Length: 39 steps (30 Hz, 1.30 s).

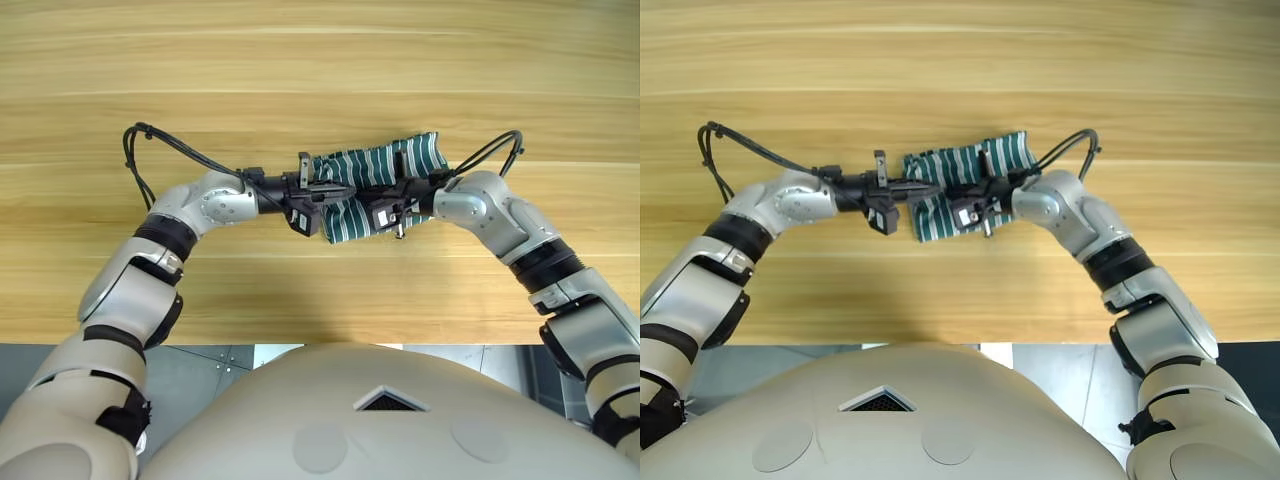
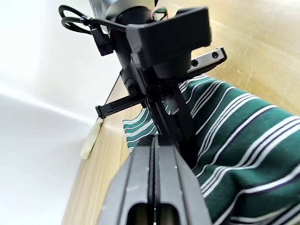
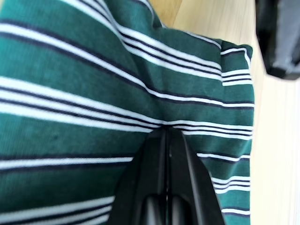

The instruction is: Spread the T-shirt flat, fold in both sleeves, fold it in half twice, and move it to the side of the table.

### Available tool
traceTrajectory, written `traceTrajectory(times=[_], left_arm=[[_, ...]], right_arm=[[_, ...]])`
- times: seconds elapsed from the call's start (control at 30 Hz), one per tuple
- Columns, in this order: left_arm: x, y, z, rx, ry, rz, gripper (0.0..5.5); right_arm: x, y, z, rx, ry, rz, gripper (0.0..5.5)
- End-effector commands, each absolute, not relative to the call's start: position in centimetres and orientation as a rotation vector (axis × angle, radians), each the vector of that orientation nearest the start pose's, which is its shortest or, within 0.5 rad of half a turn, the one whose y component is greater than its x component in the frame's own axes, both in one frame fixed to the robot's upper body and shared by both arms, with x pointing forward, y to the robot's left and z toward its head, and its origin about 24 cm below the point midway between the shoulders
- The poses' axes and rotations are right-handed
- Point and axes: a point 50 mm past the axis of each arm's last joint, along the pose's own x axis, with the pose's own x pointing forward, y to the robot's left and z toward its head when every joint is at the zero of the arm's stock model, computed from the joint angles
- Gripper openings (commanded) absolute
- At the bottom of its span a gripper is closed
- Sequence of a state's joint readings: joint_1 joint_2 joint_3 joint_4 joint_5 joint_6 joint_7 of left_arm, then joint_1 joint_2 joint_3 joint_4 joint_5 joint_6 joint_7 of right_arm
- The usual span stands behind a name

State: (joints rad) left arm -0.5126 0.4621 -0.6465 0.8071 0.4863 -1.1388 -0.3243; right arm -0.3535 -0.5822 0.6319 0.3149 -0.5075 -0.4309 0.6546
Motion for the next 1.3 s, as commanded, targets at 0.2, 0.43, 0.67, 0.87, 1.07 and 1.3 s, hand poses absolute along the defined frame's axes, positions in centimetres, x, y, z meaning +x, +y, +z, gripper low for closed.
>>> traceTrajectory(times=[0.2, 0.43, 0.67, 0.87, 1.07, 1.3], left_arm=[[27.0, 11.8, -0.1, 1.123, -0.326, -1.341, 0.0], [29.3, 13.5, -0.2, 1.14, -0.188, -1.177, 0.0], [30.4, 17.2, -1.8, 1.221, 0.097, -1.001, 0.0], [31.4, 18.3, 0.0, 1.125, 0.042, -0.886, 0.0], [31.6, 18.5, 2.6, 0.899, -0.139, -0.783, 0.0], [30.4, 19.2, 2.6, 0.766, -0.193, -0.737, 0.0]], right_arm=[[22.6, -13.5, -2.4, -1.275, 0.249, 1.47, 0.04], [22.3, -13.5, -2.8, -1.271, 0.256, 1.473, 0.04], [22.1, -13.3, -2.6, -1.264, 0.244, 1.47, 0.04], [23.2, -12.4, 0.0, -1.165, 0.105, 1.339, 0.04], [25.8, -11.8, 5.4, -0.925, -0.105, 1.051, 0.04], [25.6, -11.9, 6.0, -0.889, -0.111, 1.061, 0.04]])
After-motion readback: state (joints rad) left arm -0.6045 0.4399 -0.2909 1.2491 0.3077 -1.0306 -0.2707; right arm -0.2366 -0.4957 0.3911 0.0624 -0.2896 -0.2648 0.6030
